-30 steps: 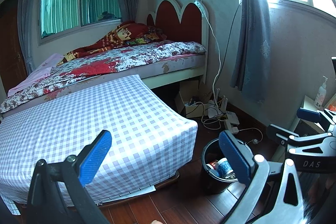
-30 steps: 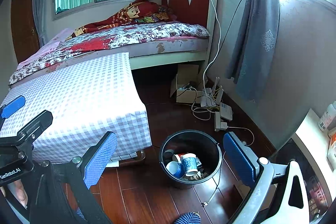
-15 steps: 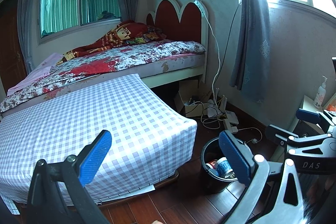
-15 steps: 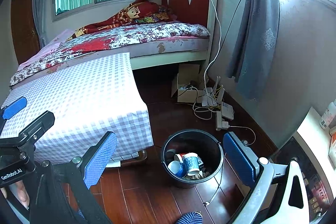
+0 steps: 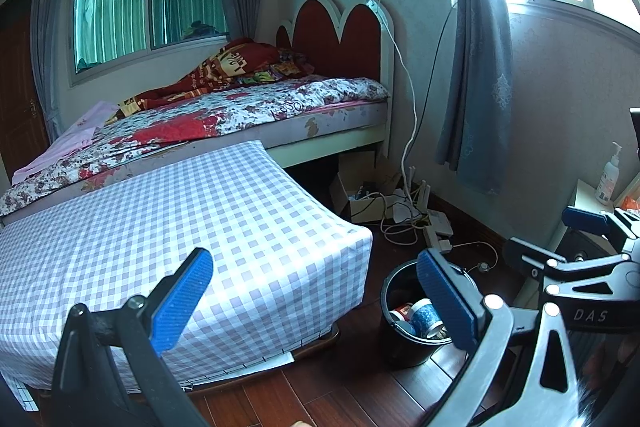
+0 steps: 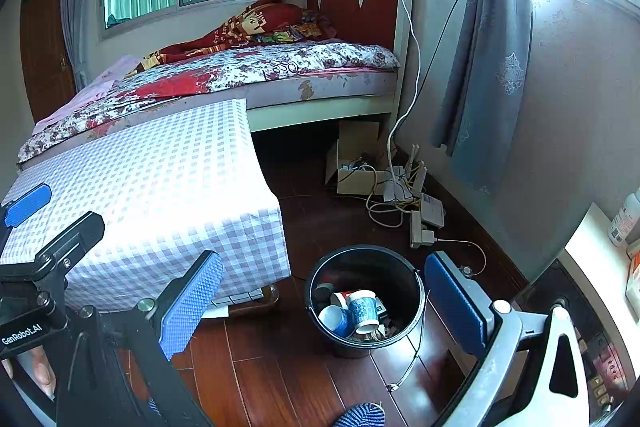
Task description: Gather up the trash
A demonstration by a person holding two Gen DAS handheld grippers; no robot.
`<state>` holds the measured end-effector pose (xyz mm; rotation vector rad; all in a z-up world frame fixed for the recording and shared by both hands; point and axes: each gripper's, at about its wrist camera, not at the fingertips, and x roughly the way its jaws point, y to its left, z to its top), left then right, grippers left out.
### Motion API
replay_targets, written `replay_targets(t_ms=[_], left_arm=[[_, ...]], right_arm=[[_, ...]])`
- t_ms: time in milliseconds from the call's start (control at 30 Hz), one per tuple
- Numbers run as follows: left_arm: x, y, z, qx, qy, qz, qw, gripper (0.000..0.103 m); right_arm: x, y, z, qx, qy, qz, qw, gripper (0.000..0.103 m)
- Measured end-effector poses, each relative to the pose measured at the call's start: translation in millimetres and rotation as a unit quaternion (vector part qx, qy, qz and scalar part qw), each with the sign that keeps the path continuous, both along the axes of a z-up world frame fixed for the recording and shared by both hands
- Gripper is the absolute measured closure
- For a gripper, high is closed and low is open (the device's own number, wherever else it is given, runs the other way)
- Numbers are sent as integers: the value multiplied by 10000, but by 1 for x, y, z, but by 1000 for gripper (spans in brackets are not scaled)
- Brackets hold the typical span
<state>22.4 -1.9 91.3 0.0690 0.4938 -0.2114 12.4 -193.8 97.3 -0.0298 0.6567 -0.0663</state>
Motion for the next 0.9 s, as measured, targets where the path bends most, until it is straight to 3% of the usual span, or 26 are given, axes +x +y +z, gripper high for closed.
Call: replay_targets(t_ms=[900], left_arm=[[4,7,0,-38,-58,-125,9999,1]], right_arm=[[-1,2,-3,-94,39,-37,9999,1]])
